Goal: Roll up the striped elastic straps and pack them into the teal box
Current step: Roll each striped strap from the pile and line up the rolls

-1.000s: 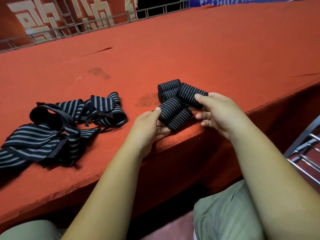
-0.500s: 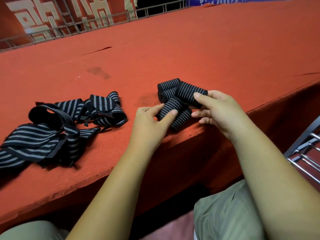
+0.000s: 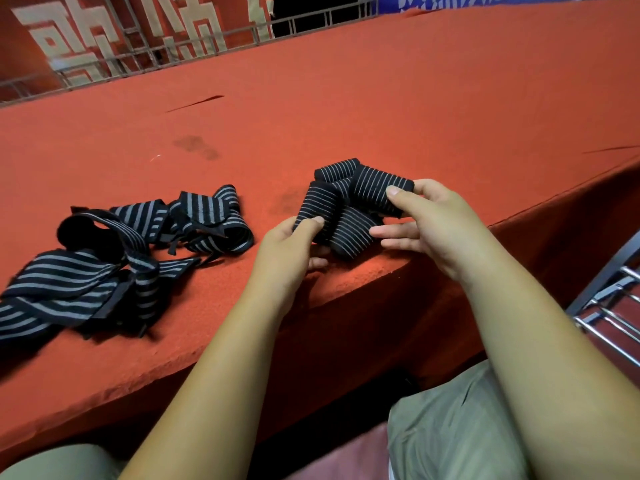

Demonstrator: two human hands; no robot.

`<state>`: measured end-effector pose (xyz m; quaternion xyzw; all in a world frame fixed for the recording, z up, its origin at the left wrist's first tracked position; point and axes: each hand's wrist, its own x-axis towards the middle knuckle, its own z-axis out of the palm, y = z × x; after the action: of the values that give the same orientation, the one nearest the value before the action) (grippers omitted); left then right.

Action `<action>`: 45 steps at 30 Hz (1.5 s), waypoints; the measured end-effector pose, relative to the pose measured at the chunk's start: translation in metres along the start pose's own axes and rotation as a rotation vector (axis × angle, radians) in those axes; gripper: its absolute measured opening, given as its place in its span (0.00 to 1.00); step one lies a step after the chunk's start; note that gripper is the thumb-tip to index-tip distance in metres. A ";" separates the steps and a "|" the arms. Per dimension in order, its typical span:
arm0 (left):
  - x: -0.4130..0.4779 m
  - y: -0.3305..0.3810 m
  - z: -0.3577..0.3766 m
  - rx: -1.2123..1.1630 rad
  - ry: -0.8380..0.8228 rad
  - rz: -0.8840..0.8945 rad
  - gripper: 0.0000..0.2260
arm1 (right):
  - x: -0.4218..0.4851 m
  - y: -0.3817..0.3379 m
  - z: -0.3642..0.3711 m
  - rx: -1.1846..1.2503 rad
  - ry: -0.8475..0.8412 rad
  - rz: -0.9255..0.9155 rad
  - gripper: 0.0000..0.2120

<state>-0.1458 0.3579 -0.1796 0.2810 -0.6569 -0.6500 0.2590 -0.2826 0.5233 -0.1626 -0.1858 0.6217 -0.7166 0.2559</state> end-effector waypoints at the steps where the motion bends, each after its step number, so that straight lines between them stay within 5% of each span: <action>1: 0.000 0.001 -0.001 -0.011 0.004 -0.014 0.07 | 0.000 0.000 0.000 -0.004 -0.002 -0.001 0.15; 13: 0.004 0.012 -0.011 -0.283 -0.021 -0.071 0.10 | 0.005 0.000 -0.008 -0.069 0.071 0.003 0.15; 18: 0.005 0.017 -0.013 -0.365 -0.013 -0.086 0.11 | 0.010 -0.001 -0.021 -0.408 0.286 -0.045 0.12; 22: 0.007 0.016 -0.014 -0.345 0.022 -0.079 0.12 | 0.013 0.004 -0.029 -0.782 0.280 0.016 0.13; 29: 0.010 0.010 -0.014 -0.364 0.073 -0.090 0.10 | 0.023 0.011 -0.032 -0.947 0.343 0.135 0.30; 34: 0.011 0.004 -0.016 -0.390 0.093 -0.105 0.10 | 0.015 0.007 -0.024 -0.921 0.468 -0.037 0.25; 37: 0.011 0.003 -0.016 -0.390 0.097 -0.111 0.10 | 0.011 0.002 -0.008 -0.834 0.294 -0.313 0.23; 40: 0.012 0.001 -0.018 -0.382 0.106 -0.116 0.10 | 0.009 0.007 0.009 -0.854 0.007 -0.324 0.29; 45: 0.011 -0.003 -0.025 -0.403 0.117 -0.142 0.10 | 0.009 0.019 0.027 -0.882 -0.129 -0.347 0.32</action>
<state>-0.1355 0.3323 -0.1827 0.3062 -0.4760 -0.7675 0.3011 -0.2711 0.4944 -0.1779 -0.4217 0.8091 -0.4038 0.0671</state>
